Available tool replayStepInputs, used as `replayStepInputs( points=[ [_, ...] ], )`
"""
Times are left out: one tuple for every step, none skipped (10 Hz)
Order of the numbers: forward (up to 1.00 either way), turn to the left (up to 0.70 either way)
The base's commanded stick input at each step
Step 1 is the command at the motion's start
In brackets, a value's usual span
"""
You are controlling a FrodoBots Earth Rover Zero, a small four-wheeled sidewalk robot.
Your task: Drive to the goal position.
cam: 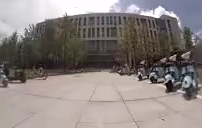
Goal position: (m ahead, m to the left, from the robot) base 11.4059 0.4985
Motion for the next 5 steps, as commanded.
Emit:
replayStepInputs(
  points=[
    [0.7, 0.03],
    [0.7, 0.03],
    [0.7, 0.03],
    [0.7, 0.03],
    [0.7, 0.03]
  ],
)
